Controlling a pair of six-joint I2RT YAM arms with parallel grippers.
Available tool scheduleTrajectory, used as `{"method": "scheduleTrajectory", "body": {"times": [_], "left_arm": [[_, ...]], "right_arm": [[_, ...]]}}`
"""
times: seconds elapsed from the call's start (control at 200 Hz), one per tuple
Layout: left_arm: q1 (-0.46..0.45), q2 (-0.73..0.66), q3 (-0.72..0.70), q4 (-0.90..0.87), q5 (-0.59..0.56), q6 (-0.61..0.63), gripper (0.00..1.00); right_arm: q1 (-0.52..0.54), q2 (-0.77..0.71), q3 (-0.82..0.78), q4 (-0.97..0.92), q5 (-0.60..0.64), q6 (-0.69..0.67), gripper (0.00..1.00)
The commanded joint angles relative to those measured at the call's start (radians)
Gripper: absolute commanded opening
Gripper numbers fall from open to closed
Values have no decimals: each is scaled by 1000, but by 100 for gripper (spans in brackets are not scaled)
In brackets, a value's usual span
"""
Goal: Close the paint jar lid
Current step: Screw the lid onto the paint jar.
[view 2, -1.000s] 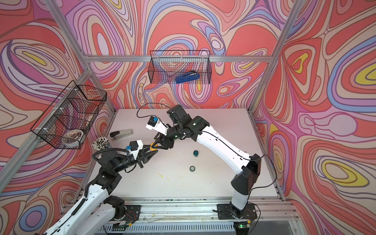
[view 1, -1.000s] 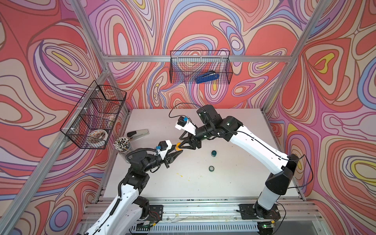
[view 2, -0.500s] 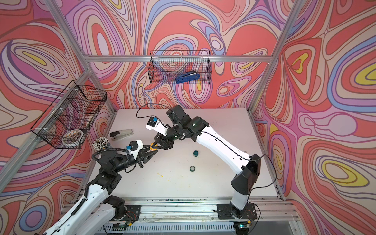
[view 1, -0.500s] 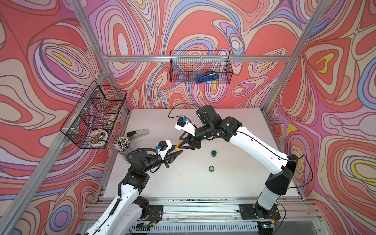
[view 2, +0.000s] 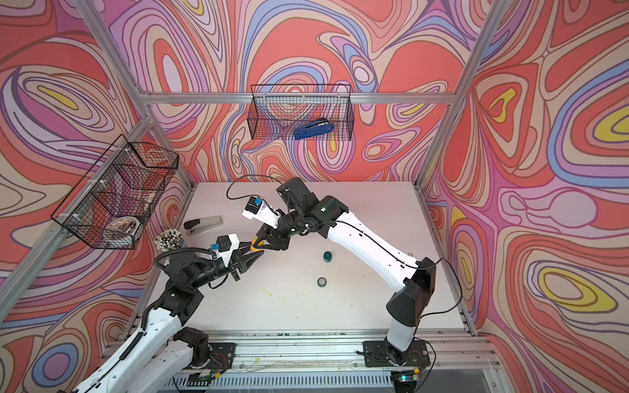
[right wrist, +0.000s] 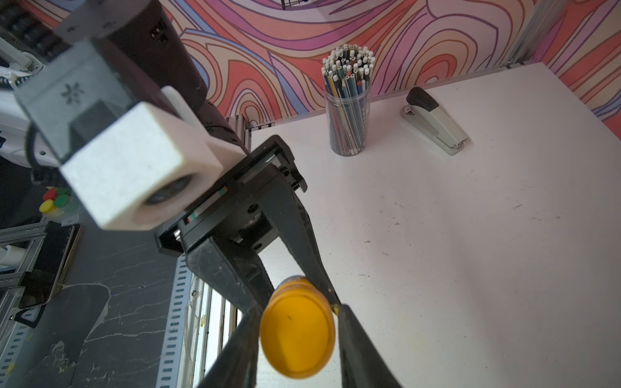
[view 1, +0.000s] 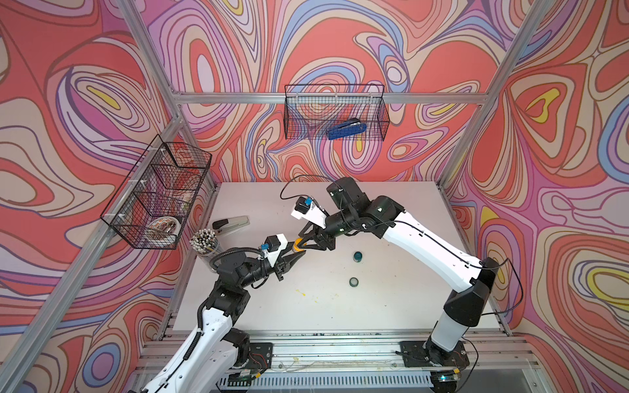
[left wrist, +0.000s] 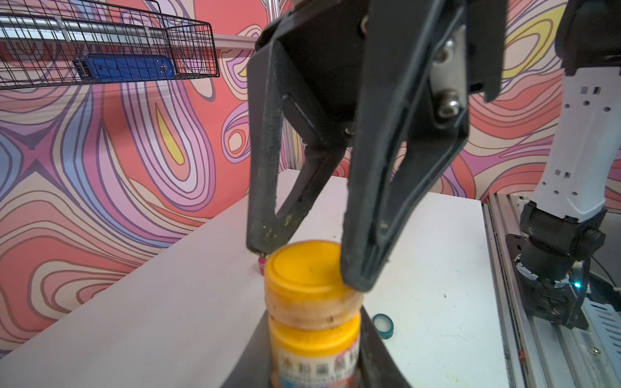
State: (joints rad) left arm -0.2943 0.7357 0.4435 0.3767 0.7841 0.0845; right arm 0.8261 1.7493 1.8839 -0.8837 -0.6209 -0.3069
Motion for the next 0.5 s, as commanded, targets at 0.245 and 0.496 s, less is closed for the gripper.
{"method": "scheduleTrajectory", "body": {"times": [0.245, 0.496], "left_arm": [[4, -3, 26, 56, -40, 0, 25], [5, 11, 27, 88, -49, -5, 25]], "right_arm": [[3, 45, -24, 15, 0, 39, 36], [3, 37, -57, 53, -8, 77, 31]]}}
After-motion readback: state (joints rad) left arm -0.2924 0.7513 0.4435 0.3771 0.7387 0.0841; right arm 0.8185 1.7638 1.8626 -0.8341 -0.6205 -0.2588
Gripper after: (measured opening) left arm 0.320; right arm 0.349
